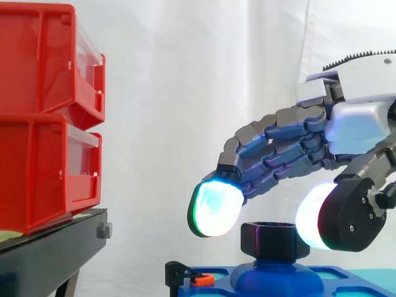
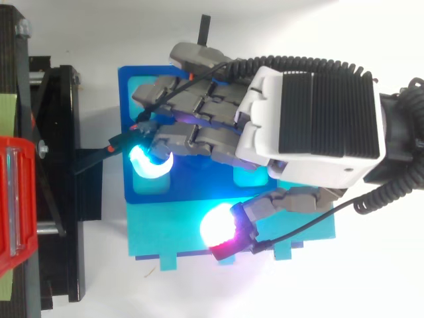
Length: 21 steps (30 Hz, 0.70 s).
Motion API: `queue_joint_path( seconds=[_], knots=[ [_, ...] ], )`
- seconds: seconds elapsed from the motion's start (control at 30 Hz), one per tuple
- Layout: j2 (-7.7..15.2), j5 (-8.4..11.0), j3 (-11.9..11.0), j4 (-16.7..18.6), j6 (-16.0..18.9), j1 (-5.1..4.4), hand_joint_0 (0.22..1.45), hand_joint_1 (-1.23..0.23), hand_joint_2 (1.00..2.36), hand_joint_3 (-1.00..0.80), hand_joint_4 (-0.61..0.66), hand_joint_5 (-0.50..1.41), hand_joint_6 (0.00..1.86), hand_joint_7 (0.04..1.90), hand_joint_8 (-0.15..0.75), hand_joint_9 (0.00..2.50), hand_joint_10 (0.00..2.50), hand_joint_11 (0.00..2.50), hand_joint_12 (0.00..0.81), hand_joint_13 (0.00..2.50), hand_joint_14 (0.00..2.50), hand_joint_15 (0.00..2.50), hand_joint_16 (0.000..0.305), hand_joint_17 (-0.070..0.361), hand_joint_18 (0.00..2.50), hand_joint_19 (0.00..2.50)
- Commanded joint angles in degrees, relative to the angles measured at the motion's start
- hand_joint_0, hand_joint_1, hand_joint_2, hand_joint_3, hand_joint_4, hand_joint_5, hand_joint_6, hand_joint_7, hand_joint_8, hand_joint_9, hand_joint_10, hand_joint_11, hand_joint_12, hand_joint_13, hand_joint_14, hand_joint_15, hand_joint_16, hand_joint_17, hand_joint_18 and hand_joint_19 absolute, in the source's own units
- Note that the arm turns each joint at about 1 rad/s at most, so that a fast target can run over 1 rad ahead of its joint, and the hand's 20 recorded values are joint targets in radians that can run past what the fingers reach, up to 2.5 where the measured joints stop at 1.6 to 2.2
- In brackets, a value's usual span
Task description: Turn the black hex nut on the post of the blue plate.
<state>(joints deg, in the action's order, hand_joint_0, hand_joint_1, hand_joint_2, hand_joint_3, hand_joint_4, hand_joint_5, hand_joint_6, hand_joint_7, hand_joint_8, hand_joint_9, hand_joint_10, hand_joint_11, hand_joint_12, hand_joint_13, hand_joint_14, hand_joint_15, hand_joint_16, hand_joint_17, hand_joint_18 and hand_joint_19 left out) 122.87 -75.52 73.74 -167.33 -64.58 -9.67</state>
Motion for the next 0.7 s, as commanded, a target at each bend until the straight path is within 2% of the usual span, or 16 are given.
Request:
queue_joint_path(
  seconds=[0.0, 0.03, 0.33, 0.67],
  knots=[
    [0.00, -0.16, 0.00, -0.01, -0.54, 0.26, 0.45, -0.79, 1.00, -0.50, 0.22, -0.23, 0.50, 0.82, 0.304, 0.27, 0.00, 0.00, 0.393, 0.25, 0.00, 0.00, 0.051, 0.115, 0.18, 0.00],
    [0.00, -0.60, 0.00, -0.36, -0.54, 0.61, 0.44, -0.78, 1.00, -0.50, 0.22, -0.23, 0.50, 0.82, 0.305, 0.27, 0.00, 0.00, 0.394, 0.25, 0.00, 0.00, 0.051, 0.115, 0.18, 0.00],
    [0.00, -3.23, 0.00, -0.80, -1.16, 1.76, 0.44, -0.73, 1.00, -0.50, 0.23, -0.22, 0.50, 0.82, 0.309, 0.27, 0.00, 0.00, 0.398, 0.24, 0.00, 0.00, 0.052, 0.117, 0.17, 0.00],
    [0.00, -5.34, 0.00, -0.98, -1.16, 3.16, 0.43, -0.65, 1.00, -0.50, 0.24, -0.22, 0.50, 0.82, 0.317, 0.27, 0.00, 0.00, 0.404, 0.24, 0.00, 0.00, 0.053, 0.120, 0.17, 0.00]
  ],
)
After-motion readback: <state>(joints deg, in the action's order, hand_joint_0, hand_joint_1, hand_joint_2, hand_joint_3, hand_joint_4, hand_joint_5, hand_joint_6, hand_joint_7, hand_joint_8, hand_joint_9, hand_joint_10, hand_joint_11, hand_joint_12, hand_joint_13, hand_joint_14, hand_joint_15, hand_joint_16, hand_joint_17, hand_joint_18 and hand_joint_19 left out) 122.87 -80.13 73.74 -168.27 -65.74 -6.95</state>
